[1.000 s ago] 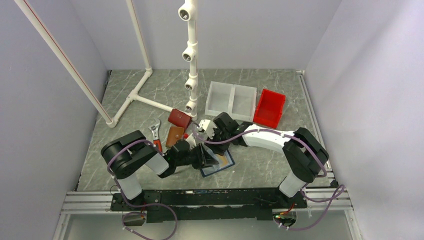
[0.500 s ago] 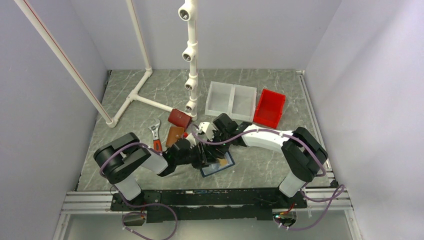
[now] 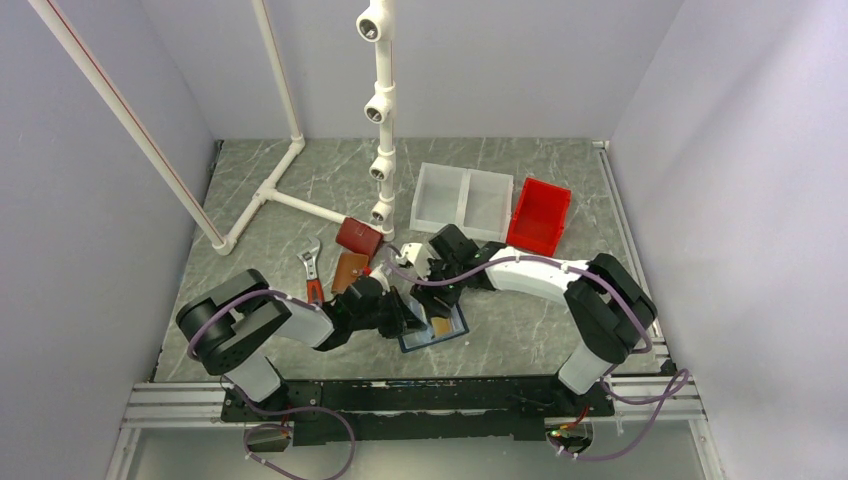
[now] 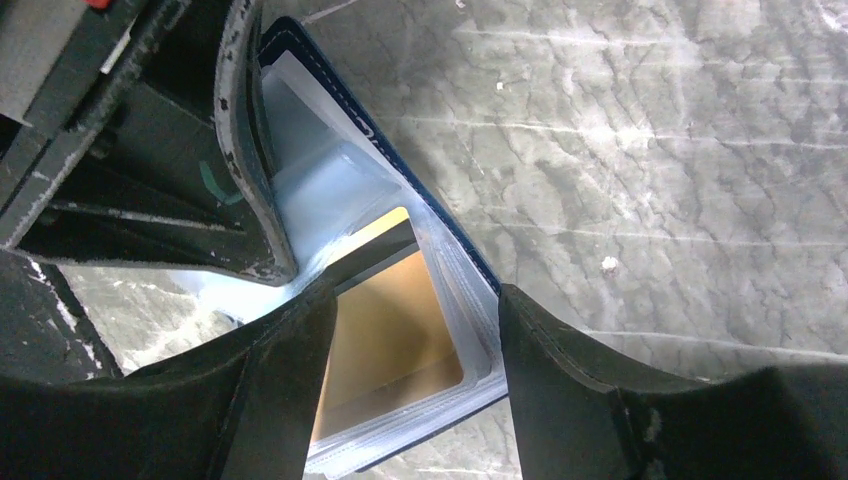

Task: Take the credit cards out of the card holder
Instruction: Open the card holder at the center of the board.

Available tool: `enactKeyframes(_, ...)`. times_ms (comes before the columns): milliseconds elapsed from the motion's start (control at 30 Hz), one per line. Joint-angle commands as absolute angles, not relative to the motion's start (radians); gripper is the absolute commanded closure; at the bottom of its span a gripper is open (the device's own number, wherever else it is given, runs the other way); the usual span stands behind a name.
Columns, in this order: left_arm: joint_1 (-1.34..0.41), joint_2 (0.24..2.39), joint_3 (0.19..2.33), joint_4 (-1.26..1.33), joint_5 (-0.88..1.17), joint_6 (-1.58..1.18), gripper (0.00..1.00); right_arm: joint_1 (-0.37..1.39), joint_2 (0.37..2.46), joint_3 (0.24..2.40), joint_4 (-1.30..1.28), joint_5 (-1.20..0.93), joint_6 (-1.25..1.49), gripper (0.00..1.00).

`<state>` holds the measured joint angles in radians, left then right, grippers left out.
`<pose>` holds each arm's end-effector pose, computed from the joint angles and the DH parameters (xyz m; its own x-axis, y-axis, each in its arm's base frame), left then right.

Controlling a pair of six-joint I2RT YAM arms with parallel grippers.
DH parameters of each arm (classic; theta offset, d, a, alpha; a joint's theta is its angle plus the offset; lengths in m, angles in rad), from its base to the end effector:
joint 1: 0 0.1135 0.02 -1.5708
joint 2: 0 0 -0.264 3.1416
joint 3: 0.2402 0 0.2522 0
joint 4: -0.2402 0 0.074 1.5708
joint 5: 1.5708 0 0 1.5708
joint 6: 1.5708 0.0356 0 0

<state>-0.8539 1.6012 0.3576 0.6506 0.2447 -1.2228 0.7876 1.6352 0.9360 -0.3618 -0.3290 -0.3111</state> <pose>0.1601 -0.1968 0.1040 -0.9369 -0.3132 -0.1555 -0.0507 0.5618 -0.8257 0.2145 0.2318 0.1712 -0.3469 -0.7590 -0.5509 -0.9329 0.3400 0.1191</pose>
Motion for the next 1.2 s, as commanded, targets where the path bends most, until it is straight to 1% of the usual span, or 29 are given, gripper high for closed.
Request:
enactKeyframes(0, -0.846, 1.599, 0.342, 0.49, 0.161, -1.166, 0.94, 0.75, 1.574, 0.96, -0.424, -0.356, -0.339, 0.37)
enactKeyframes(300, -0.847, 1.593, 0.347, 0.521, 0.192, -1.137, 0.94, 0.724, 1.516, 0.962, -0.454, -0.383, -0.398, 0.38)
enactKeyframes(733, -0.847, 1.559, 0.365, 0.503, 0.217, -1.102, 0.93, 0.721, 1.427, 0.962, -0.461, -0.495, -0.424, 0.46)
enactKeyframes(867, -0.846, 1.567, 0.371, 0.531, 0.234, -1.093, 0.93, 0.719, 1.446, 0.966, -0.457, -0.579, -0.378, 0.57)
enactKeyframes(933, -0.846, 1.572, 0.377, 0.54, 0.24, -1.089, 0.93, 0.719, 1.487, 0.973, -0.447, -0.606, -0.332, 0.67)
enactKeyframes(1100, -0.847, 1.569, 0.373, 0.574, 0.25, -1.083, 0.93, 0.718, 1.581, 0.967, -0.384, -0.594, -0.2, 0.84)
enactKeyframes(1167, -0.847, 1.564, 0.366, 0.592, 0.254, -1.083, 0.92, 0.718, 1.622, 0.967, -0.371, -0.575, -0.173, 0.89)
